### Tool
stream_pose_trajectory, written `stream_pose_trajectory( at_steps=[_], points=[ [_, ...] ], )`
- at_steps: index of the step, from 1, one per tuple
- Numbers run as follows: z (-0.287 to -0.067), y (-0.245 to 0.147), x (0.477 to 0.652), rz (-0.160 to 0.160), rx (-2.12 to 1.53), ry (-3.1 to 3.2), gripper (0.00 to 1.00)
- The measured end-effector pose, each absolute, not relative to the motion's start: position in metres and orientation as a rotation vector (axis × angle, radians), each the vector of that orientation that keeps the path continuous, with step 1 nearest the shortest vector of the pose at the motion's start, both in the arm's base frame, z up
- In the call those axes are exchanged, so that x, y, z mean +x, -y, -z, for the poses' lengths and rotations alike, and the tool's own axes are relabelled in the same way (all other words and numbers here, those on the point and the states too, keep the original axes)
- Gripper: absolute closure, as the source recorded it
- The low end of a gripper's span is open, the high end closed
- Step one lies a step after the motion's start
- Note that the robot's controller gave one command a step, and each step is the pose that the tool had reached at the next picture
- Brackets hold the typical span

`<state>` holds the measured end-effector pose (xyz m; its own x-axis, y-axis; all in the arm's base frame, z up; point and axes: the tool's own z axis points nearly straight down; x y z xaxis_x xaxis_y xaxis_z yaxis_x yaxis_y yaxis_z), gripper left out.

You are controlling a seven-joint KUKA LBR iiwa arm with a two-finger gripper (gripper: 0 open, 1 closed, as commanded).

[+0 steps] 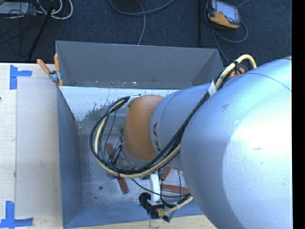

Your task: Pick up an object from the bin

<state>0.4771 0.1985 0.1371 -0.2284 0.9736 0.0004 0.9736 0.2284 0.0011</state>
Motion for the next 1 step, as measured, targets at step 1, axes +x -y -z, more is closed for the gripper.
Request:
stream_pose_trajectory(
  at_steps=[1],
  points=[
    [-0.1661, -0.1978, 0.4772, 0.002, 1.948, -2.465, 1.00]
  ],
)
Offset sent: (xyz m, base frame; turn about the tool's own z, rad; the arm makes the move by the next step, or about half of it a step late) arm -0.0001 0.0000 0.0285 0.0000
